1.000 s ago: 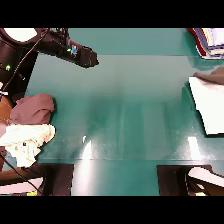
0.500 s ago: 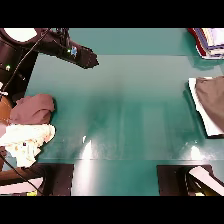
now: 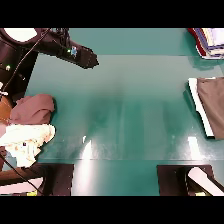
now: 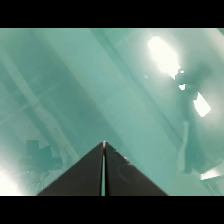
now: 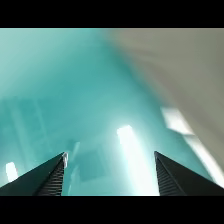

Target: Fold the shirts.

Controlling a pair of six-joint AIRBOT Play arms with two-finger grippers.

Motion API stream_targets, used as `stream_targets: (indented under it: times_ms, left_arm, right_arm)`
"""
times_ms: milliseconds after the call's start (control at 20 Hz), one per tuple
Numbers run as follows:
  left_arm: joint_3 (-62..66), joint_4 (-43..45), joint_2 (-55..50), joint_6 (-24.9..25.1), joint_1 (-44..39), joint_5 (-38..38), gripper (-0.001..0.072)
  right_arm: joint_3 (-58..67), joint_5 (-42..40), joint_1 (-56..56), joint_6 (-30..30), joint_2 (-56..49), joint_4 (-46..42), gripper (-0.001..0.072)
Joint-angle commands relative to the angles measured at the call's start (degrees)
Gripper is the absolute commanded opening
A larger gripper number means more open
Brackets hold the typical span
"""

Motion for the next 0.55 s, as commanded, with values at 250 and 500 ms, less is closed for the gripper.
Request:
stream_targets:
  times_ms: [250, 500]
  left_arm:
    - [0.0, -0.2, 0.0, 0.0, 0.0, 1.5, 0.0027]
    - [0.0, -0.2, 0.0, 0.0, 0.0, 1.5, 0.0027]
  right_arm:
    - [9.0, -4.8, 31.7, -1.9, 0.0, 3.3, 0.002]
    - [9.2, -3.7, 34.6, -1.9, 0.0, 3.3, 0.002]
